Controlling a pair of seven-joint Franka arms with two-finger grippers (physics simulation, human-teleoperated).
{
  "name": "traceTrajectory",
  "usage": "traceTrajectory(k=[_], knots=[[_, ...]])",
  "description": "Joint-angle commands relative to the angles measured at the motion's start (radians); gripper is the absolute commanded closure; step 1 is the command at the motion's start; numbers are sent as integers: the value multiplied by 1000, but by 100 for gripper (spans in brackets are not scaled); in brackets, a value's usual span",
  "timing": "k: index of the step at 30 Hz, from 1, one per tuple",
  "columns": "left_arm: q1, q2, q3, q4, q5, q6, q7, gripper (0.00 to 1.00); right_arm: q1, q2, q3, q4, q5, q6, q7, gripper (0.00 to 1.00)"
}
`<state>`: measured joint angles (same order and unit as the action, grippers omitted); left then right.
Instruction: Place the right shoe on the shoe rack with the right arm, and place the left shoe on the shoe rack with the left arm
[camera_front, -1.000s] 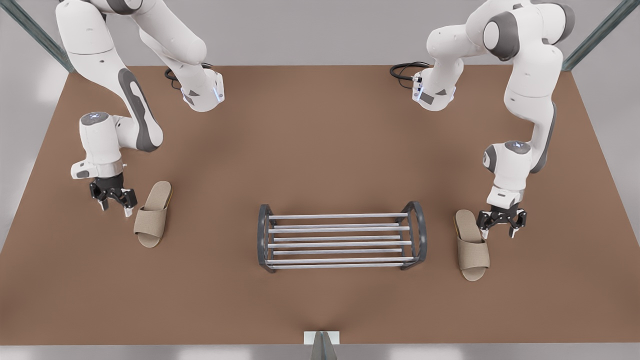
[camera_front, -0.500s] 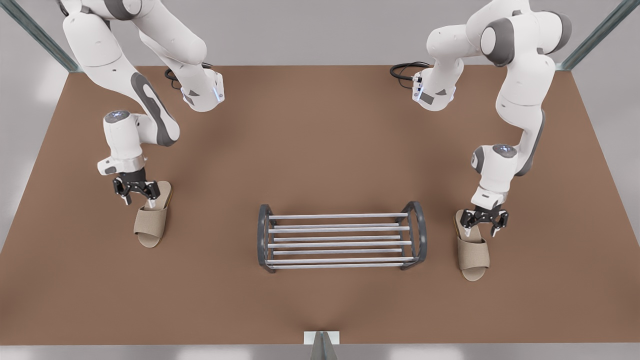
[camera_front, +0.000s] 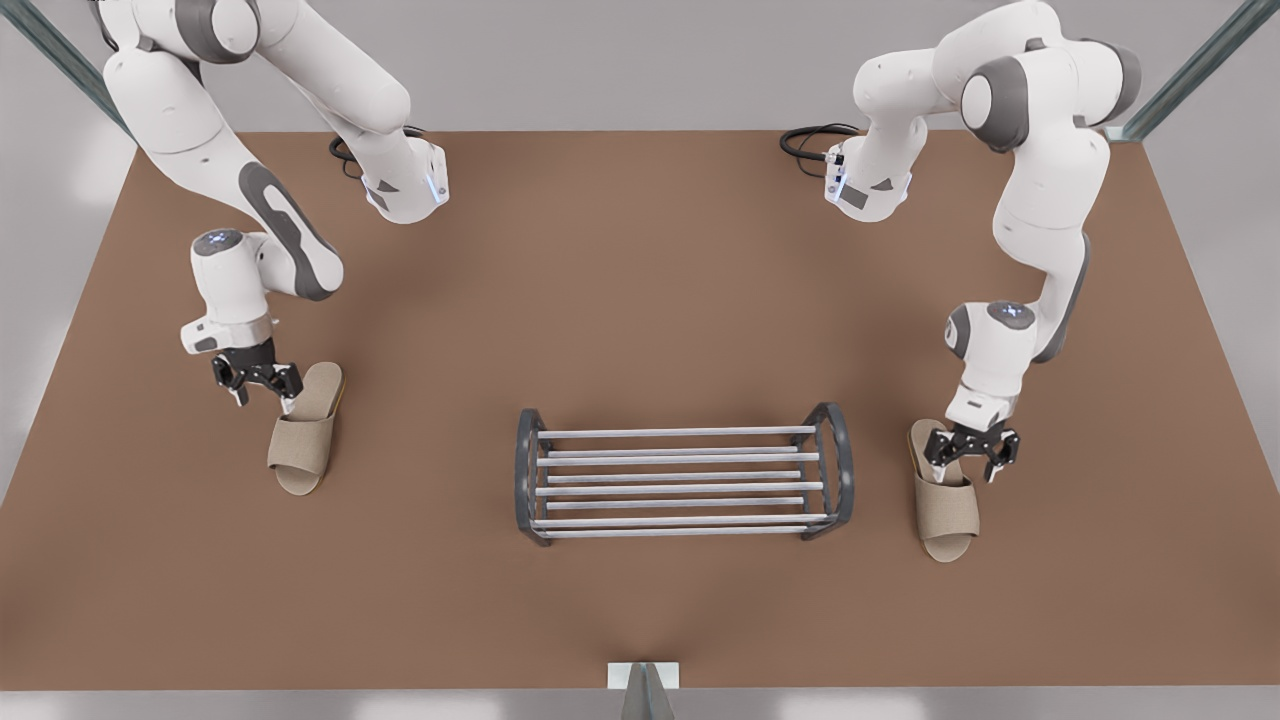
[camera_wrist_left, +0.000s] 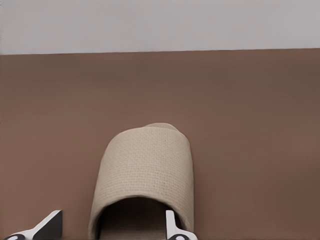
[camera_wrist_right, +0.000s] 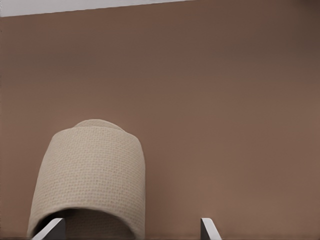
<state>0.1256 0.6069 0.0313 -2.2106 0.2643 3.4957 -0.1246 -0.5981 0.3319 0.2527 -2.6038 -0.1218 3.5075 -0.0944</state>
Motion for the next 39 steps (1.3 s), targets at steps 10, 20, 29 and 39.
traceTrajectory(k=[10, 20, 29, 39], knots=[[14, 39, 6, 42, 1, -1, 0, 0, 6, 73, 0, 37, -6, 1, -126, 0], [14, 77, 4, 85, 0, -1, 0, 0, 4, 111, -1, 74, -10, 1, -128, 0], [14, 83, 4, 106, 1, -1, 0, 0, -3, 154, -3, 102, -10, 1, -128, 0], [22, 88, 4, 104, 1, -1, 2, 27, 7, 185, 0, 122, -1, 1, -119, 0]])
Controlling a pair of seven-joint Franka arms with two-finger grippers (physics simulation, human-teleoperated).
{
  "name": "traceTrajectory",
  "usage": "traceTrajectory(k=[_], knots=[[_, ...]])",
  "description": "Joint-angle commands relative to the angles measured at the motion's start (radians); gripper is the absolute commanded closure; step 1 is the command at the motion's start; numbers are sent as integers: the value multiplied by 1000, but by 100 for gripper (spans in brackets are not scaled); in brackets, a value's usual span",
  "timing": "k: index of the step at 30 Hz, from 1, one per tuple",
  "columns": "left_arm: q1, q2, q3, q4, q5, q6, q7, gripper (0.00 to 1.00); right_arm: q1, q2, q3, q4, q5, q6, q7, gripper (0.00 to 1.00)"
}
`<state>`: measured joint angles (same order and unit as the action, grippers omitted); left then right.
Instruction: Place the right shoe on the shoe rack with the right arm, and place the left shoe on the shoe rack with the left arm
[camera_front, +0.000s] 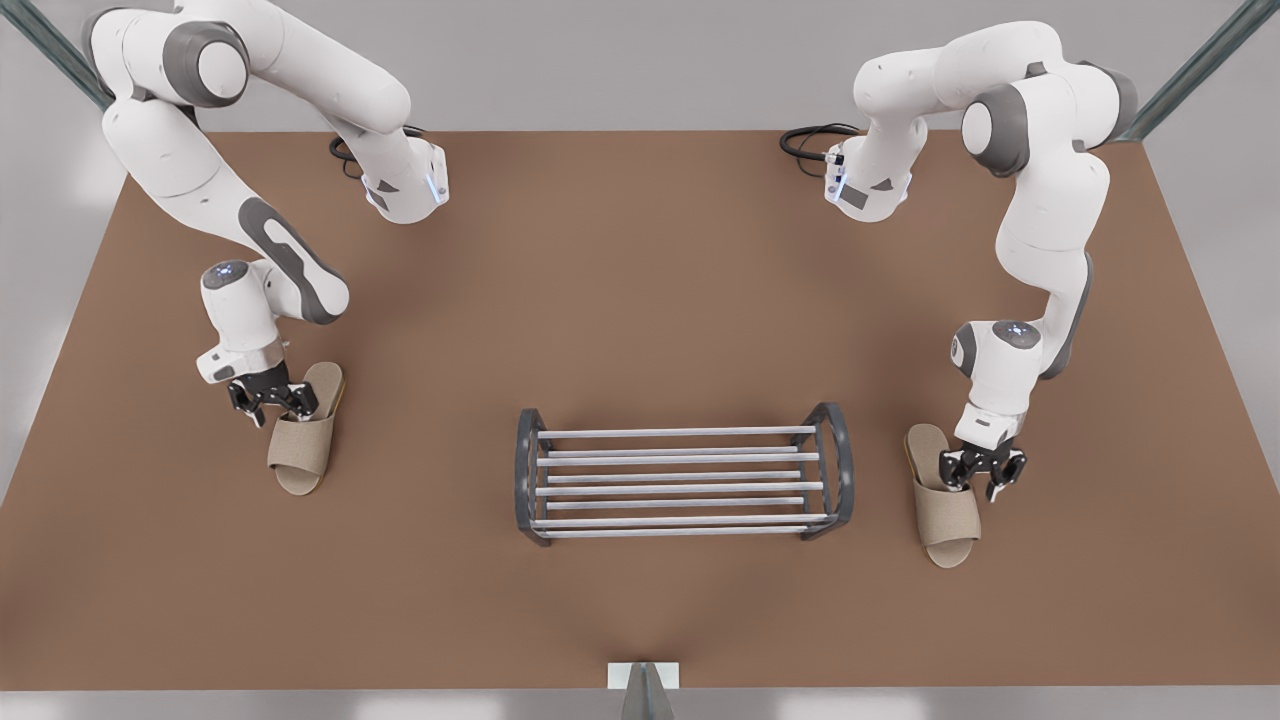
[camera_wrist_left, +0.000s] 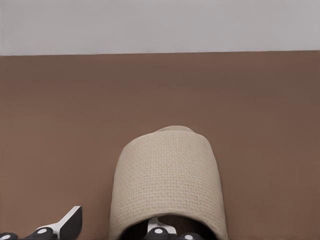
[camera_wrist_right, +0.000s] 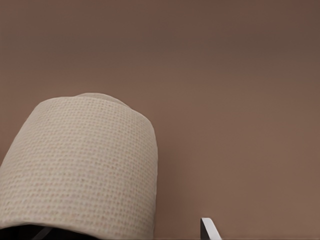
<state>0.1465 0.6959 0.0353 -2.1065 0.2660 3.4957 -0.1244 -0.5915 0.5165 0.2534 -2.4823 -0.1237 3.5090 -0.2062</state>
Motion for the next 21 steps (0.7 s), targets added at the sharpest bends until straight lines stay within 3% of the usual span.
traceTrajectory(k=[1, 9, 16, 19, 21], knots=[[1, -1, 0, 0, -1, 0, 2, 27, 1, 0, 1, 0, 1, -1, 1, 0], [-1, -3, 0, 0, -2, -1, 2, 57, 1, 2, 23, 2, 4, -1, 37, 0], [1, -15, 0, 2, -13, -1, 2, 68, 1, 4, 44, 19, 4, -1, 123, 0], [1, -16, 0, 3, -13, 0, 2, 78, 16, 7, 44, 23, 7, -1, 191, 0], [2, -18, 0, 8, -14, -1, 2, 79, 15, 10, 43, 33, 9, -1, 191, 0]])
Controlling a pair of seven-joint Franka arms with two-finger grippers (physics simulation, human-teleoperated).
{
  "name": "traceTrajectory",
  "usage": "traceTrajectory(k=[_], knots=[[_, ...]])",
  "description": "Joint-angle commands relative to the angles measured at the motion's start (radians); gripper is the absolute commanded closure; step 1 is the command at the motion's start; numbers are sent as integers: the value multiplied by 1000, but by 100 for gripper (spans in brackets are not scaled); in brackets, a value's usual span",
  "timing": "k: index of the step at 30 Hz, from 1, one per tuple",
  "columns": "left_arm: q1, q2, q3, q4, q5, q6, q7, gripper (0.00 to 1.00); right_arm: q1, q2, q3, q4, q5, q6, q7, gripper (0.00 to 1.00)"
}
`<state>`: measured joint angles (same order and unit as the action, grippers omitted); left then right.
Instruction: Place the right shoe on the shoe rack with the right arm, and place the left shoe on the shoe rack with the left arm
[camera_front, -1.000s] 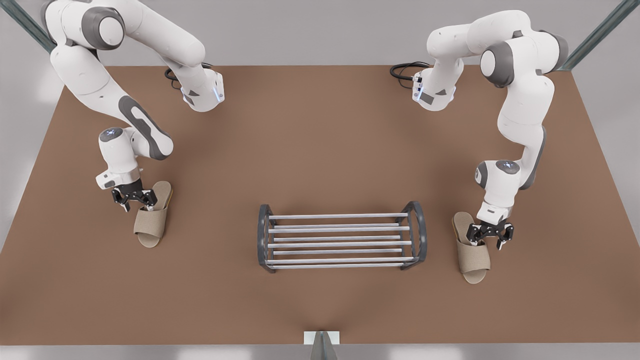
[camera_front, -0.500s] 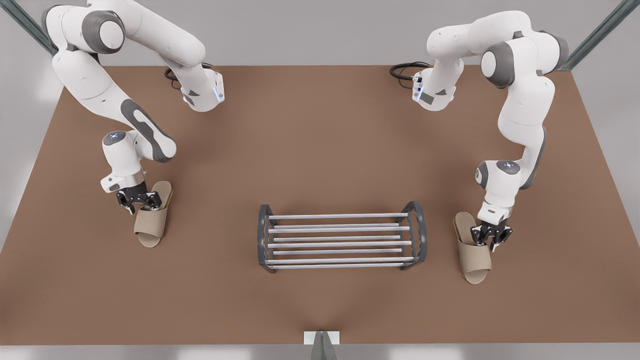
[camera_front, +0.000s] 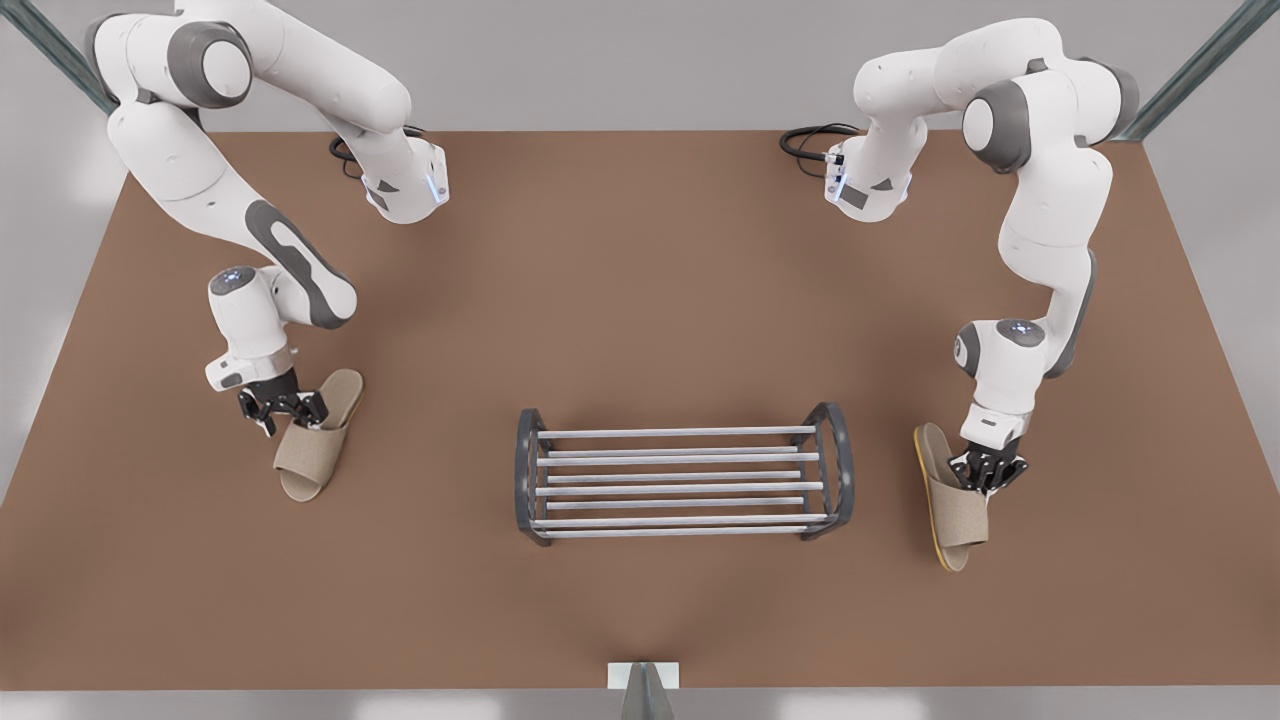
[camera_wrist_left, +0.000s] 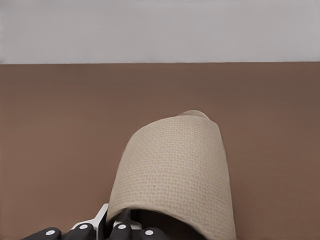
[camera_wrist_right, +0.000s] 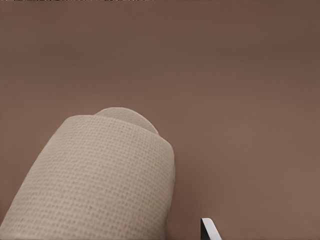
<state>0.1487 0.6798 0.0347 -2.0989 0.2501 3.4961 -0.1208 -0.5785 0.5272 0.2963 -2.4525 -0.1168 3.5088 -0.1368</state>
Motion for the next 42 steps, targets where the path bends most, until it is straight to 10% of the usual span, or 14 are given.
traceTrajectory(k=[1, 5, 14, 21, 29, 35, 42], knots=[[2, -2, -1, 11, -12, -2, -2, 79, 0, 4, 1, 3, 2, -1, 123, 5], [-1, -43, -6, 19, -20, -12, -43, 79, 2, 4, 1, 3, 2, -1, 121, 38], [-63, -226, -55, 206, -18, -459, -80, 79, 3, 1, 35, 33, 3, -1, 339, 41], [-159, -376, -55, 316, -2, -767, -103, 79, 39, 2, 38, 58, 3, -2, 491, 79], [-457, -421, -55, 401, 205, -1022, -506, 79, 39, -4, 80, 187, 3, -17, 701, 79], [-718, -266, -50, 649, 508, -1400, -921, 79, 40, -26, 112, 500, 3, -468, 749, 79], [-732, -138, -36, 749, 696, -1424, -1068, 79, 45, -124, 148, 736, 3, -953, 747, 79]])
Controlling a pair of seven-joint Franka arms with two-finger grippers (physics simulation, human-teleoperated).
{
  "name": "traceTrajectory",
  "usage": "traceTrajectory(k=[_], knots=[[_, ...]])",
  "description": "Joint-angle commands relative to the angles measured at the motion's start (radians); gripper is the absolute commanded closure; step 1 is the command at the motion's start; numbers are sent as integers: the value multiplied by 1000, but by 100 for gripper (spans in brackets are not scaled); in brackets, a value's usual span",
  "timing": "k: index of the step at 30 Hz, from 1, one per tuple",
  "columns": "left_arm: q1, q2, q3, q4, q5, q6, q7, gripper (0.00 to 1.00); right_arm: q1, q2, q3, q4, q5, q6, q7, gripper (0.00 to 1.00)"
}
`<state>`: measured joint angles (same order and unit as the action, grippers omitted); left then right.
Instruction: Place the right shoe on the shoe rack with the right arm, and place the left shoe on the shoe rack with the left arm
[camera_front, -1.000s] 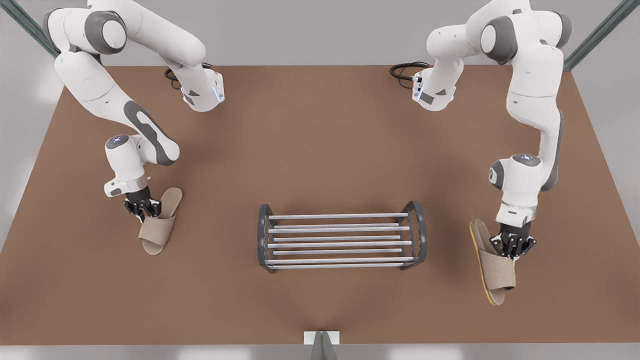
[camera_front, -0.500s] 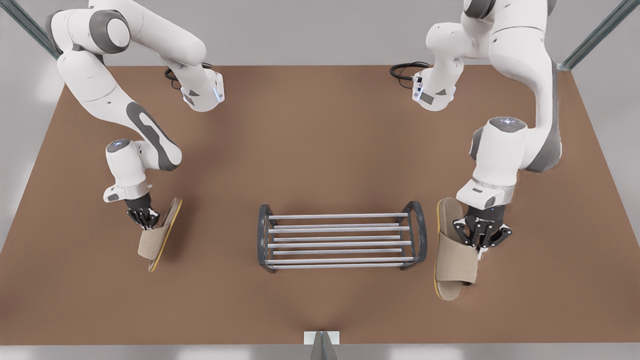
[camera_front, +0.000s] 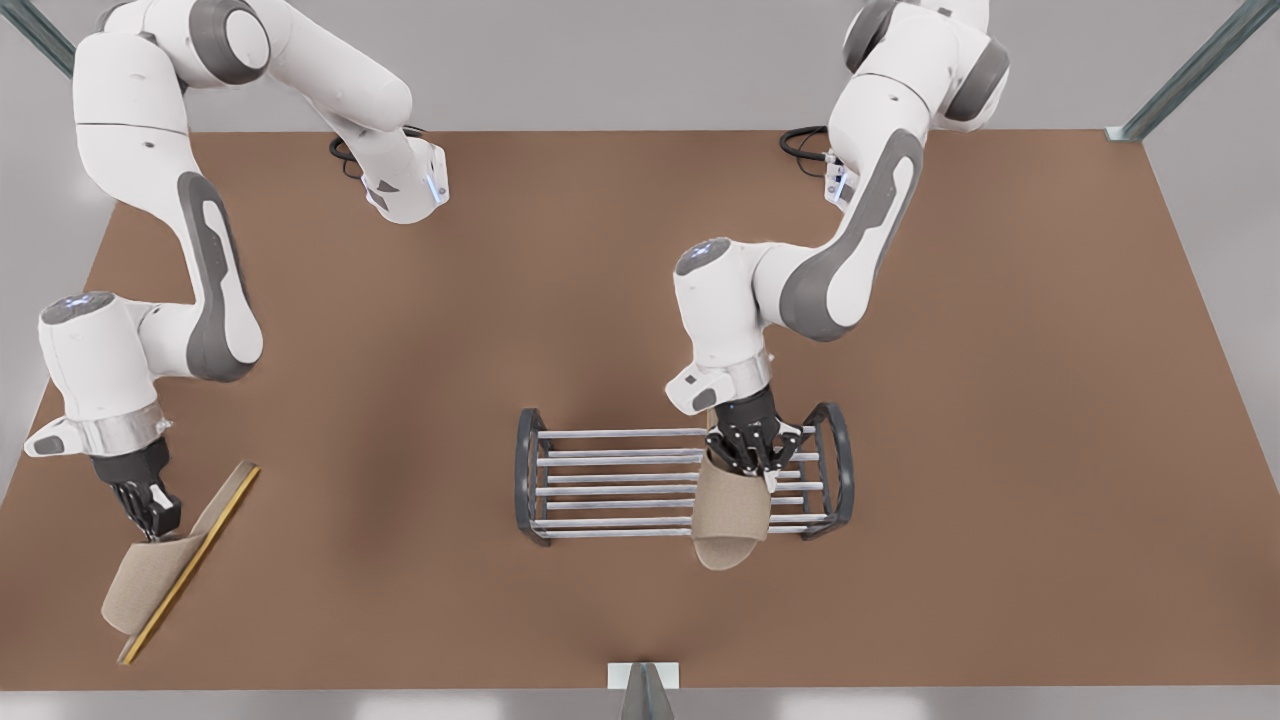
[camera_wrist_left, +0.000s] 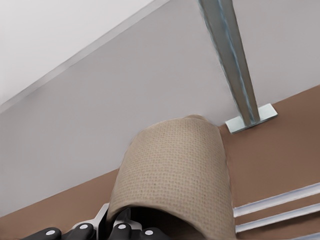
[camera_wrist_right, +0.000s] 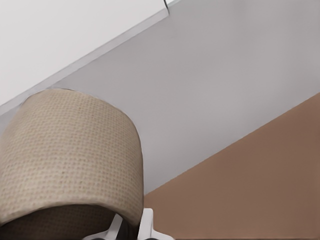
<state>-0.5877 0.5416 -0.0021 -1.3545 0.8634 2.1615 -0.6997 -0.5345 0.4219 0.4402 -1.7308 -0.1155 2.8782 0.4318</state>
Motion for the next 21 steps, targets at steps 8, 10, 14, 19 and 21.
traceTrajectory(k=[8, 10, 14, 19, 21], knots=[[-12, -34, -13, -137, 100, -80, -593, 79, 41, -21, 83, 152, -1, -646, 179, 79], [-15, -31, -12, -146, 101, -80, -612, 79, 33, -25, 81, 209, -7, -757, 170, 79], [-35, -31, -12, -178, 106, -81, -652, 79, 45, -31, 86, 363, -12, -1007, 159, 79], [-40, -26, -12, -207, 152, -81, -696, 79, 162, -31, 100, 461, -115, -1289, -19, 79], [-43, -18, -12, -209, 157, -81, -712, 79, 245, -28, 91, 462, -119, -1323, -10, 79]])
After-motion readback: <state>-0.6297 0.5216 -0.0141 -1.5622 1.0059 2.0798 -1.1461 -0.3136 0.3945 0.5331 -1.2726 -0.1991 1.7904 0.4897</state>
